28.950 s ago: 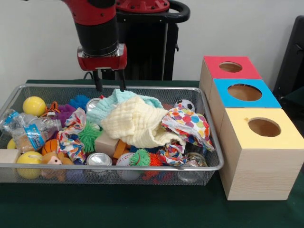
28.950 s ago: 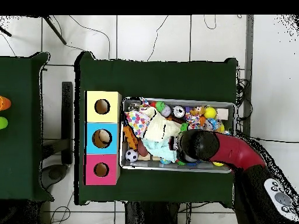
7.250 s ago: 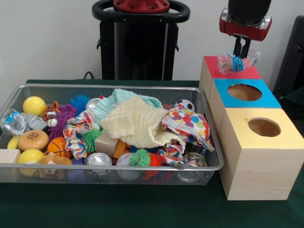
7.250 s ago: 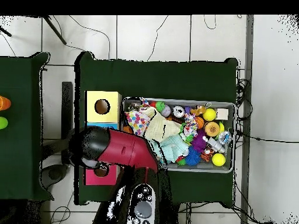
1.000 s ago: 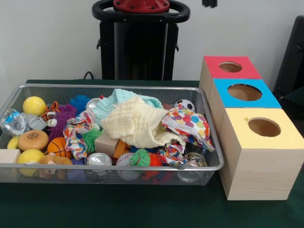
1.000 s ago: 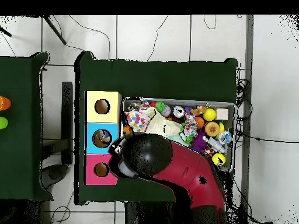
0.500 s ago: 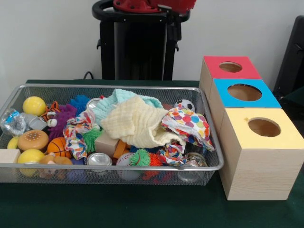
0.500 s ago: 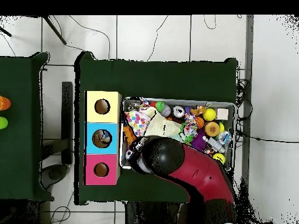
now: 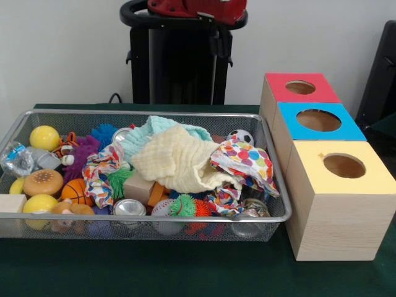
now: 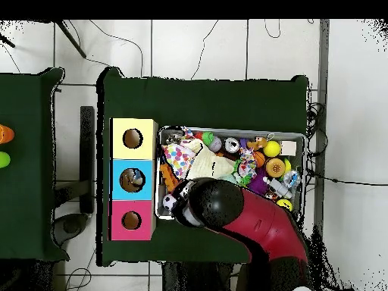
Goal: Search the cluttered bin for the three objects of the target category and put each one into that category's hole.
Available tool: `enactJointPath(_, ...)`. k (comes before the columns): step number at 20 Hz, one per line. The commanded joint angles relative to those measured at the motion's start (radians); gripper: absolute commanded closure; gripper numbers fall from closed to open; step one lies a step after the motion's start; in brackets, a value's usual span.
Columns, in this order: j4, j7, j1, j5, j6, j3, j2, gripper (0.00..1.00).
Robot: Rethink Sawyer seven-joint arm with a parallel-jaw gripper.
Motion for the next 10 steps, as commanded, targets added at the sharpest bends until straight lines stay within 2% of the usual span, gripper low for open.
enactJointPath(1, 0.102, -0.134, -0.066, -0.046, -0.05, 0.133, 0.055, 1.0)
enactJointPath(7, 0.155, -0.176, -0.132, -0.07, -0.096, 0.169, 0.054, 1.0)
enactJointPath(10, 0.157, -0.184, -0.164, -0.093, -0.112, 0.182, 0.07, 1.0)
